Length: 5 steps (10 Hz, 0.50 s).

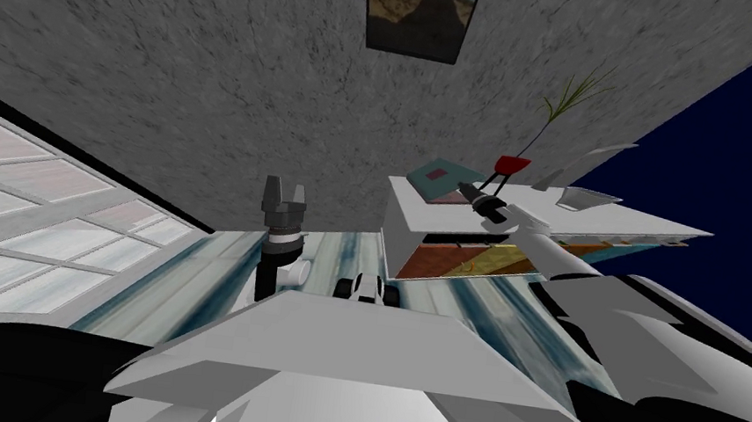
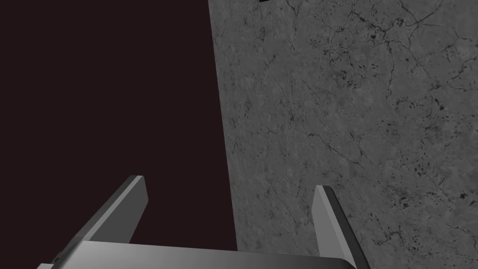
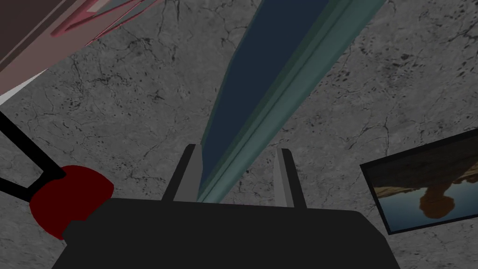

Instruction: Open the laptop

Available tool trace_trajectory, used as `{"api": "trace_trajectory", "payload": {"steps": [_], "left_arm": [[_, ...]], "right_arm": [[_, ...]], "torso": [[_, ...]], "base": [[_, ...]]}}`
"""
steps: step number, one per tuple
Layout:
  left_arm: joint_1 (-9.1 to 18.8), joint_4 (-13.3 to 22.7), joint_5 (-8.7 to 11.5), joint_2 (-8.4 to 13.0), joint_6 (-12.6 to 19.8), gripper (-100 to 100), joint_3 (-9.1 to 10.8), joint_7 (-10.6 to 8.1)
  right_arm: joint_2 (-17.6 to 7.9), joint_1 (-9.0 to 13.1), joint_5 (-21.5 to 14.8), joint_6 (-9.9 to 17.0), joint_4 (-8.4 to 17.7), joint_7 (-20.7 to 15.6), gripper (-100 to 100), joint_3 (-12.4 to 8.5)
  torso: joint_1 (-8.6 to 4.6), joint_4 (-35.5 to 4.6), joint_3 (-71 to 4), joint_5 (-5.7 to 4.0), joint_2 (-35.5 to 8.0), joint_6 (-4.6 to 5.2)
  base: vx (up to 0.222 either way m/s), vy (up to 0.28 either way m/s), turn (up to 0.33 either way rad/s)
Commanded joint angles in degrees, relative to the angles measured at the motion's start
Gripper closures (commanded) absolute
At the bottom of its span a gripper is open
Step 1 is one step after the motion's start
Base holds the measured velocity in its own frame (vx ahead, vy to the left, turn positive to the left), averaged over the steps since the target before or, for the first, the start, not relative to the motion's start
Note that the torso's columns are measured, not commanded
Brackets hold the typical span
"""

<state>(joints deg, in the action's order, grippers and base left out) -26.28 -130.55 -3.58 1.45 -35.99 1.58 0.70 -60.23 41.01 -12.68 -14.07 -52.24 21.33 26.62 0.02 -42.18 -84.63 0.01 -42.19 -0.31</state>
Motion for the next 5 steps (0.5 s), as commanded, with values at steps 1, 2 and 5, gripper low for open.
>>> {"api": "trace_trajectory", "payload": {"steps": [1,2,5], "left_arm": [[0.0,0.0,0.0,0.0,0.0,0,0.00,0.00],[0.0,0.0,0.0,0.0,0.0,0,0.00,0.00],[0.0,0.0,0.0,0.0,0.0,0,0.00,0.00]], "right_arm": [[-1.0,0.3,1.0,0.5,1.6,0.8,-100,0.0],[-1.9,0.6,1.1,0.6,1.3,1.8,-100,0.7],[-4.9,1.6,1.5,1.1,0.2,4.7,-100,2.9]], "torso": [[0.01,0.1,0.0,-0.06,0.1,0.02],[0.20,0.0,-0.1,0.05,0.2,0.29],[0.16,-0.2,0.0,0.11,0.0,0.20]], "base": [[-0.080,-0.048,0.113],[0.021,0.034,-0.059],[0.027,0.034,0.014]]}}
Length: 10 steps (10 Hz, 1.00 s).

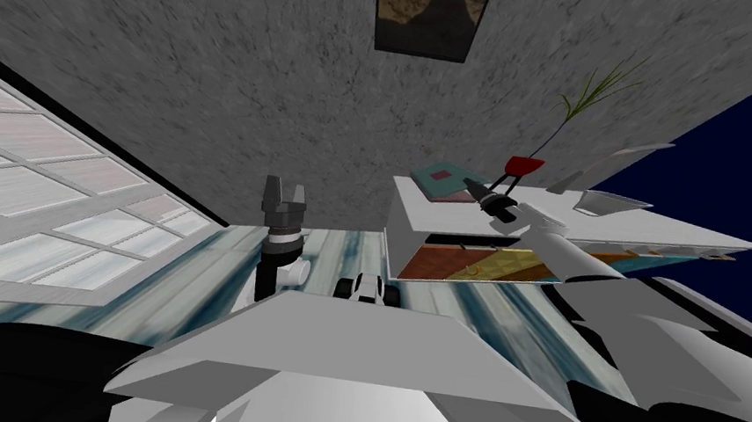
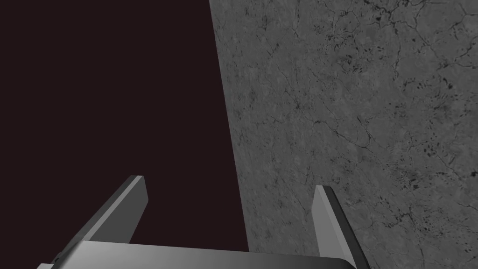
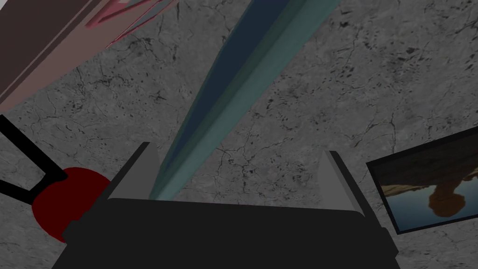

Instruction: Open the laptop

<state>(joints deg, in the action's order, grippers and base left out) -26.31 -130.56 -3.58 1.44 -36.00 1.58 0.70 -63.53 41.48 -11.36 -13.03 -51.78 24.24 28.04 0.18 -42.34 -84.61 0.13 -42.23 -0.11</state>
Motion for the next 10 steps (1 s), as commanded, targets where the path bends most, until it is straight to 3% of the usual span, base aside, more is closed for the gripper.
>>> {"api": "trace_trajectory", "payload": {"steps": [1,4,5,6,10], "left_arm": [[0.0,0.0,0.0,0.0,0.0,0,0.00,0.00],[0.0,0.0,0.0,0.0,0.0,0,0.00,0.00],[0.0,0.0,0.0,0.0,0.0,0,0.00,0.00],[0.0,0.0,0.0,0.0,0.0,0,0.00,0.00],[0.0,0.0,0.0,0.0,0.0,0,0.00,0.00]], "right_arm": [[-2.6,1.5,0.3,0.2,-0.6,2.8,-100,2.2],[-5.5,2.5,0.7,0.7,-1.6,5.7,-100,4.4],[-5.0,2.4,0.6,0.6,-1.5,5.1,-100,4.1],[-5.2,2.4,0.6,0.7,-1.6,5.3,0,4.1],[-5.2,2.4,0.6,0.7,-1.5,5.3,0,4.1]], "torso": [[-0.11,-0.1,0.2,-0.03,-0.2,0.09],[-0.18,0.0,0.2,-0.11,-0.2,0.12],[-0.18,0.0,0.1,-0.13,-0.1,0.11],[-0.21,0.1,0.0,-0.14,0.0,0.10],[-0.18,0.1,0.0,-0.13,-0.1,0.11]], "base": [[0.008,0.014,0.021],[-0.002,0.011,0.010],[-0.005,0.005,0.000],[0.000,0.000,0.000],[0.000,0.000,0.000]]}}
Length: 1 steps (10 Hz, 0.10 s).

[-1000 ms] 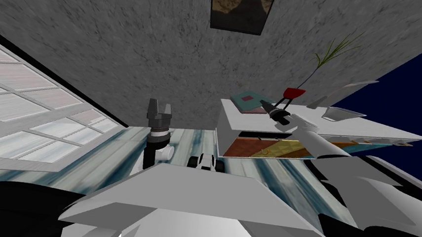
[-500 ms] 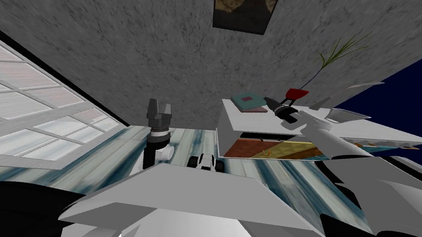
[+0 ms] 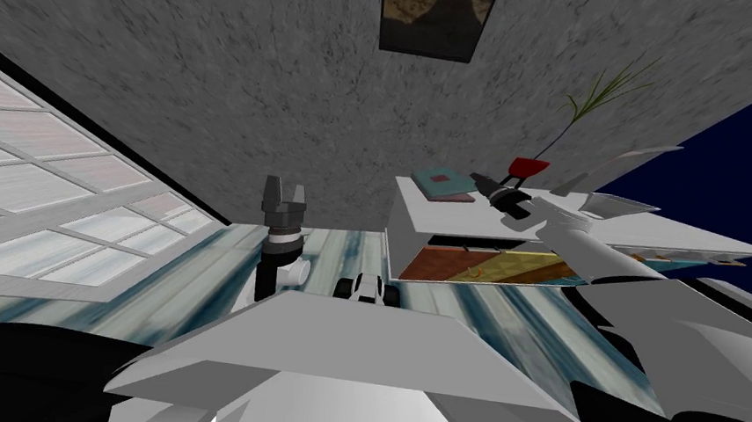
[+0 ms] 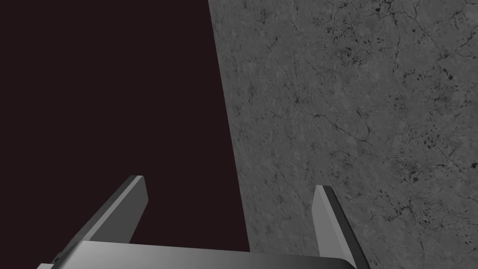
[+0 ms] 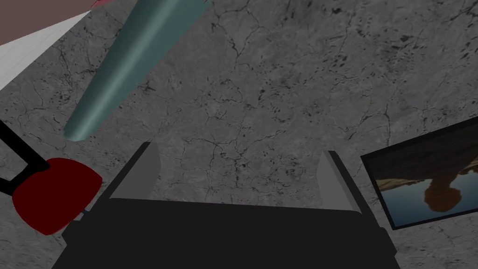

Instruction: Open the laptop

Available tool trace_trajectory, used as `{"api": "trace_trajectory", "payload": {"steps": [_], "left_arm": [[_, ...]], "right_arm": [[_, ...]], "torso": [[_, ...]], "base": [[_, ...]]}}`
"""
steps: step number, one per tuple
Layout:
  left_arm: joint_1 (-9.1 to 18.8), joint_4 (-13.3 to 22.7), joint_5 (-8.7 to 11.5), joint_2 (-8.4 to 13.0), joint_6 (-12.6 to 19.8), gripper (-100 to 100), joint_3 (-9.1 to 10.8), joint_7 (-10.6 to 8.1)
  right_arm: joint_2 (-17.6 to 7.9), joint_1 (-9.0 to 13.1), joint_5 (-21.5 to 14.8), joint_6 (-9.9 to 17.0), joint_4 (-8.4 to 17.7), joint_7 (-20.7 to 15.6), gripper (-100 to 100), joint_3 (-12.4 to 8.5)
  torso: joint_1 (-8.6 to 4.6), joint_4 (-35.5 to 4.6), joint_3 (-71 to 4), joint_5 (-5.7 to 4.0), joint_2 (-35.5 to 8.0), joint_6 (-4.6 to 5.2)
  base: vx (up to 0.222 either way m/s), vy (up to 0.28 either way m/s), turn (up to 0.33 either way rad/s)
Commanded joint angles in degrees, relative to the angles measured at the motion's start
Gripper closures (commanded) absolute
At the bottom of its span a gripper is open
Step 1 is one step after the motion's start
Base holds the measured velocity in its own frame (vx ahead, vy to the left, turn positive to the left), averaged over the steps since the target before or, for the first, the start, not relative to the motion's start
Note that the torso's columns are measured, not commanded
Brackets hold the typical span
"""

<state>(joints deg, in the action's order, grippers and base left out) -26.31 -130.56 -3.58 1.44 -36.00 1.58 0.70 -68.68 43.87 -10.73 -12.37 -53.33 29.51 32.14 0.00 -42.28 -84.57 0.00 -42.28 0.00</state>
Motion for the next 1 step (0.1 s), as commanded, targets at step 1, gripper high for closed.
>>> {"api": "trace_trajectory", "payload": {"steps": [1], "left_arm": [[0.0,0.0,0.0,0.0,0.0,0,0.00,0.00]], "right_arm": [[0.0,0.0,0.0,0.0,0.0,0.0,0,0.0]], "torso": [[0.00,0.0,0.0,0.00,0.0,0.00]], "base": [[0.000,0.000,0.000]]}}
